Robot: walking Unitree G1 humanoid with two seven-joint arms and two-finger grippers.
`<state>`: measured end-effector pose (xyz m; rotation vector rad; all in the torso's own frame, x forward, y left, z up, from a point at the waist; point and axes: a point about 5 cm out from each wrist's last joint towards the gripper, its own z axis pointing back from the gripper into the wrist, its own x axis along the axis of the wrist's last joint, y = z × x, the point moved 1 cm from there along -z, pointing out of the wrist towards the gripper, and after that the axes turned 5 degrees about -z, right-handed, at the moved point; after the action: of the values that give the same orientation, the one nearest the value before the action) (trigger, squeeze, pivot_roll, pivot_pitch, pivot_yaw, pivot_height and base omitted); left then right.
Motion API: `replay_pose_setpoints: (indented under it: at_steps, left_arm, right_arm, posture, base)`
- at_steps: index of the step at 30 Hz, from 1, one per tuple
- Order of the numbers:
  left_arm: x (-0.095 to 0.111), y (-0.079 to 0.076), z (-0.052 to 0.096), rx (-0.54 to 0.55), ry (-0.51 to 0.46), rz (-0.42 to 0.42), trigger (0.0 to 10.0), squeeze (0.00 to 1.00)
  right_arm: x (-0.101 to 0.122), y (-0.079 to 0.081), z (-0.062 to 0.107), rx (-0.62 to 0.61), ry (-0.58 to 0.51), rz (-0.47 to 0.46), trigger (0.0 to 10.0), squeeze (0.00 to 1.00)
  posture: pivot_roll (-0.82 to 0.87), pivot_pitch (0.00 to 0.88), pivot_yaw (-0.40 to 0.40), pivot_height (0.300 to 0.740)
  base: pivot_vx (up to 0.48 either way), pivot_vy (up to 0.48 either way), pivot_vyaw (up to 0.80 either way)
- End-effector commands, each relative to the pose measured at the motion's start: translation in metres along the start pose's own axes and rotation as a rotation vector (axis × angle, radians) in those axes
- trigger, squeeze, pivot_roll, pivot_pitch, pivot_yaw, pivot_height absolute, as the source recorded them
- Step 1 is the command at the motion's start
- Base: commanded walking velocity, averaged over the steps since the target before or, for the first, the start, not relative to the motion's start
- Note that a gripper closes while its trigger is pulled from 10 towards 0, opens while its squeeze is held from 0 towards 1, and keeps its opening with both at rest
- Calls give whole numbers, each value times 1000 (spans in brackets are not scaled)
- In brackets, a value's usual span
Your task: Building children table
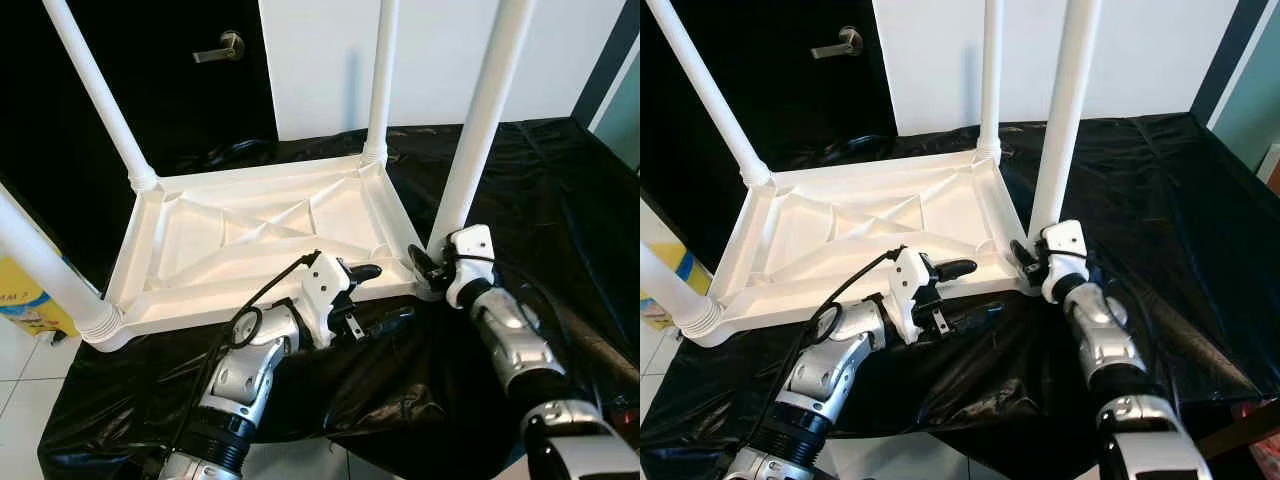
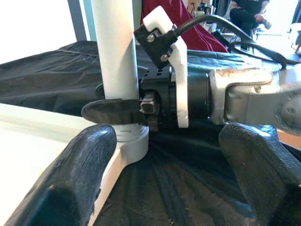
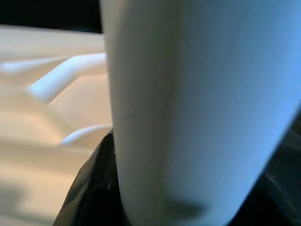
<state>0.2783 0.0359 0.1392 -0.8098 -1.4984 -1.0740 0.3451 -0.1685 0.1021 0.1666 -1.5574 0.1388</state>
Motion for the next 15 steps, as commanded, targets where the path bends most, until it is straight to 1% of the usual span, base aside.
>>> replay_pose_setpoints:
  at_steps: [1,3,4,5,9,10,12,13,15]
  left_arm:
    - [-2,5,2,92,16,4,10000,0]
    - [-2,6,2,96,11,8,10000,0]
    - [-2,6,2,96,11,8,10000,0]
    - [-1,7,2,99,8,11,10000,0]
    - [3,12,-2,99,-5,2,10000,0]
    - [3,12,-2,99,-5,2,10000,0]
    - [7,16,-5,100,-16,-6,10000,0]
    - [7,16,-5,100,-16,-6,10000,0]
    - [12,20,-9,98,-24,-26,10000,0]
  right_arm:
    - [-17,-6,7,-99,84,-23,10000,0]
    - [-18,1,7,-148,75,-37,10000,0]
    - [-18,1,7,-148,75,-37,10000,0]
    - [-18,4,7,-169,70,-44,10000,0]
    - [-18,19,7,-334,44,-47,10000,0]
    - [-18,19,7,-334,44,-47,10000,0]
    - [-18,25,7,-391,35,-42,10000,0]
    - [-18,25,7,-391,35,-42,10000,0]
    - [-15,35,7,-388,28,-43,10000,0]
  posture:
    - [-138,0,39,740]
    - [-141,0,41,740]
    - [-141,0,41,740]
    - [-141,0,41,740]
    - [-152,0,39,740]
    - [-152,0,39,740]
    - [-153,0,39,740]
    - [-153,0,39,740]
    - [-153,0,39,740]
  base:
    - [0,0,0]
    - [0,0,0]
    - [0,0,0]
    - [0,0,0]
    - [0,0,0]
    - [0,0,0]
    - [0,0,0]
    - [0,0,0]
    - [0,0,0]
